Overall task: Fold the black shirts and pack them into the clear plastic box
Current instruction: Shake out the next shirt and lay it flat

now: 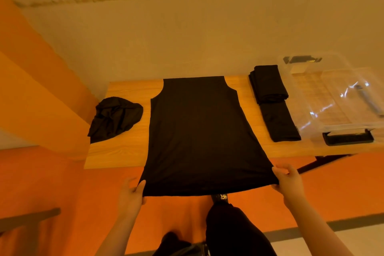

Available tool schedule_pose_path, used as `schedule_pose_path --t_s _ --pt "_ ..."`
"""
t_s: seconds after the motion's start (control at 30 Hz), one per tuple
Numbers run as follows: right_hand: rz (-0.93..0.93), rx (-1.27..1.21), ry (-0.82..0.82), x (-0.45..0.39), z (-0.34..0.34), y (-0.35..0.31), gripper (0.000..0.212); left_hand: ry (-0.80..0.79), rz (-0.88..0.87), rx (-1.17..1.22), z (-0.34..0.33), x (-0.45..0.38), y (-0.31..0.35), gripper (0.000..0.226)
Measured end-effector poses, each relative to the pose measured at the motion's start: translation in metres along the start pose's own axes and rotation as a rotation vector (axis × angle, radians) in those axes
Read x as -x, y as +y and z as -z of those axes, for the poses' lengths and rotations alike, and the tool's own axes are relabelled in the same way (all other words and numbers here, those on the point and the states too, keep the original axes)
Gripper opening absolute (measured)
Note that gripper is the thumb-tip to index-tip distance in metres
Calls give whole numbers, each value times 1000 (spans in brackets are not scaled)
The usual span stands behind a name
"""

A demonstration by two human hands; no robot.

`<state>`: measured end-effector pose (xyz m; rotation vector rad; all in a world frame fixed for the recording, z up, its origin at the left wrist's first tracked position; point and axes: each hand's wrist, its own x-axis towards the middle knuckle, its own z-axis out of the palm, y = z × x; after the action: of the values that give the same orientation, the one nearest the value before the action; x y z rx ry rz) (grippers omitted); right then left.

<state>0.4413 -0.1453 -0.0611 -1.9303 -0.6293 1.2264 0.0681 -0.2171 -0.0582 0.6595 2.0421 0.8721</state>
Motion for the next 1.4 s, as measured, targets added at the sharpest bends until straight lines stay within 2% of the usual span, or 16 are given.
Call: schedule_pose_path --t_s 0.03,0.13,0.2,0.3,0.4,0.5,0.6,0.67,0.77,0.87,0.9,1.0,1.1,1.17,1.27,1.4 --pt "28 -26 -32 3 1 -2 16 2 -53 -11 2 2 0 30" --pt "46 -107 -182 9 4 -14 22 -81 -143 29 9 3 12 17" --pt "32 -125 -279 7 7 -23 24 -171 -188 -14 16 0 24 24" --pt "58 -45 -392 0 12 -40 29 -316 -262 -206 32 -6 43 23" --pt "162 212 -452 -2 19 -61 36 -452 -289 -429 47 -16 61 37" --pt "230 385 -467 -2 24 -81 40 -492 -373 -700 57 -29 72 40" --pt "151 380 -522 -3 29 -98 48 -462 -430 -817 66 -34 83 33" --pt "131 357 -545 -4 31 -104 48 -431 -436 -722 68 -34 92 25" --pt "121 299 -494 -10 31 -107 35 -426 -393 -532 66 -31 105 19" --pt "65 147 -440 -16 27 -108 12 -434 -358 -430 64 -34 112 27" --pt "85 173 -419 -19 25 -108 12 -429 -325 -389 62 -35 114 27" --pt "133 262 -371 -25 21 -110 24 -434 -118 -36 57 -40 114 19" --pt "59 129 -449 -29 22 -114 12 -499 2 286 55 -38 117 22" --pt "20 64 -521 -30 25 -118 21 -550 -31 299 56 -35 119 35" --pt "52 217 -526 -31 30 -123 35 -503 -86 163 57 -34 122 37" --pt "87 222 -450 -38 22 -130 18 -340 -176 56 54 -49 122 19"
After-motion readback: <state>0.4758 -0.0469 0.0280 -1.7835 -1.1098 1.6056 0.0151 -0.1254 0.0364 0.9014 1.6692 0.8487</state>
